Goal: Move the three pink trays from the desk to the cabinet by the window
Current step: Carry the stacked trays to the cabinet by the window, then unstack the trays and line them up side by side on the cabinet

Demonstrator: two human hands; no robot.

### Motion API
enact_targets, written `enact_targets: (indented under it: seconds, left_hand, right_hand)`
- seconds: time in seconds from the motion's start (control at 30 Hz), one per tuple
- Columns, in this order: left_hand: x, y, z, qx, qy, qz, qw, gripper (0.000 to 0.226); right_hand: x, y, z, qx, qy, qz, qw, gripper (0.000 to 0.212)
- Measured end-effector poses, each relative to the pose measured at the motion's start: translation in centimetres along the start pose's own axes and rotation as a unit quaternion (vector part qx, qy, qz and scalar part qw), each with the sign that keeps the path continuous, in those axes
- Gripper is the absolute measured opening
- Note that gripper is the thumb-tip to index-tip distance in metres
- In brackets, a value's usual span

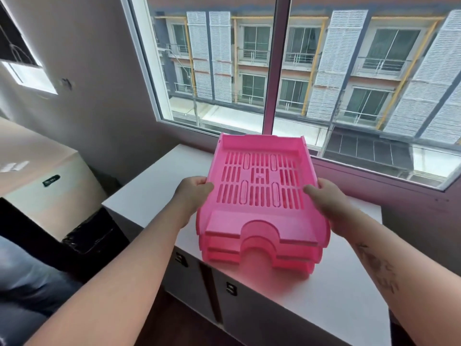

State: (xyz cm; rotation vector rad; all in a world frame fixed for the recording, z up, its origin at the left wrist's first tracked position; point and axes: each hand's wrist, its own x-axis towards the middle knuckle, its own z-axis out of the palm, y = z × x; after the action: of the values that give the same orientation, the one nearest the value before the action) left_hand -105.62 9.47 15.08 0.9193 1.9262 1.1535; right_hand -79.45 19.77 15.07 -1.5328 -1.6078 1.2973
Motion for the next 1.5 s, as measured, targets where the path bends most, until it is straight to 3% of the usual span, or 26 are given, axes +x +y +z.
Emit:
enact_targets:
  seconds: [0.07, 0.17, 0.3, 0.53, 0.7, 0.87, 1.0, 1.13, 1.37, 1.5]
  left_hand:
    - [-0.2, 0.4, 0.1, 0.022, 0.003, 0.010, 1.000, 0.023]
    - [0.6, 0.7, -1.5, 0.012, 0.039, 0.030, 0.999, 0.023]
    - [3.2, 1.9, -6.7, -0.035, 0.070, 0.067, 0.995, 0.021]
    - [12.1, -1.0, -21.8, 0.074, 0.076, 0.061, 0.992, 0.025]
    - [18.8, -3.8, -28.2, 0.075, 0.049, 0.040, 0.995, 0.022]
    - [23.7, -8.3, -27.0, 0.083, -0.004, 0.014, 0.996, 0.021]
    - [25.6, -11.3, -24.8, 0.094, -0.013, 0.020, 0.995, 0.025]
    - [27.0, -13.1, -23.4, 0.096, -0.025, 0.011, 0.995, 0.023]
    - [27.7, -14.6, -22.2, 0.103, -0.036, 0.011, 0.994, 0.027]
    - [29.0, -11.9, -22.8, 0.101, 0.014, 0.038, 0.994, 0.032]
  right_hand:
    - [0.1, -0.3, 0.1, -0.048, 0.007, 0.024, 0.999, 0.025]
    - [-0.2, -2.0, 0.5, -0.061, 0.036, -0.006, 0.997, 0.027]
    - [0.3, -6.7, 3.8, -0.008, 0.062, -0.073, 0.995, 0.024]
    - [1.8, -11.6, 20.2, 0.038, 0.044, -0.101, 0.993, 0.016]
    - [4.2, -12.5, 30.1, 0.062, 0.055, -0.040, 0.996, 0.023]
    - [5.9, -10.1, 33.6, 0.010, 0.120, 0.003, 0.993, 0.019]
    - [5.9, -7.8, 35.1, -0.011, 0.140, 0.030, 0.990, 0.048]
    - [6.8, -6.7, 36.1, -0.036, 0.160, 0.052, 0.985, 0.056]
    - [7.3, -6.4, 35.8, -0.075, 0.129, 0.096, 0.984, 0.052]
    - [7.3, -9.5, 34.3, -0.122, 0.109, 0.036, 0.986, 0.064]
